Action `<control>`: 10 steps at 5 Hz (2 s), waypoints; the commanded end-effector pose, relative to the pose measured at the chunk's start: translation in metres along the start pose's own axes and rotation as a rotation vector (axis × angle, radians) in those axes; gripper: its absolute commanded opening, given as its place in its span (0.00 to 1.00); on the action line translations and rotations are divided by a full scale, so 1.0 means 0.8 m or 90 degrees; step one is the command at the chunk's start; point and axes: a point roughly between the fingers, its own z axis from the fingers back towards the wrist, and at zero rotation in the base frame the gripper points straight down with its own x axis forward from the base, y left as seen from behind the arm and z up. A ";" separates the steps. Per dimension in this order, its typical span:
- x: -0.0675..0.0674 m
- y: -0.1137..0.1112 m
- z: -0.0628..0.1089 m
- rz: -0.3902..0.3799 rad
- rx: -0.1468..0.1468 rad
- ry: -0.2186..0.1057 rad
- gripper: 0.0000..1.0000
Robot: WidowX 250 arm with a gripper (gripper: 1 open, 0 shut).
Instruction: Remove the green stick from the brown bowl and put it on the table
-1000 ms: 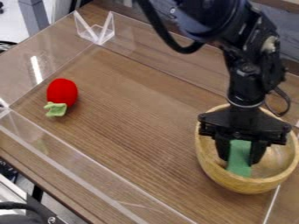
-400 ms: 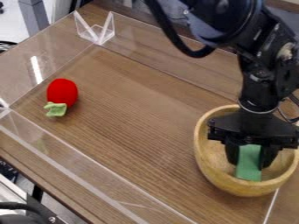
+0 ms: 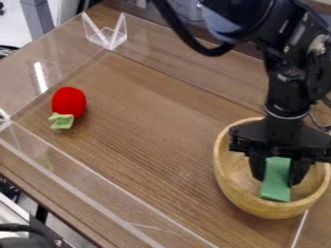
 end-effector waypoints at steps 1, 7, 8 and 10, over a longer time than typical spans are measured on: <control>0.006 -0.008 0.023 -0.021 -0.027 -0.025 0.00; 0.023 -0.022 0.072 -0.066 -0.053 -0.042 0.00; 0.031 -0.002 0.100 -0.022 -0.051 -0.064 0.00; 0.050 0.039 0.126 0.074 -0.032 -0.096 0.00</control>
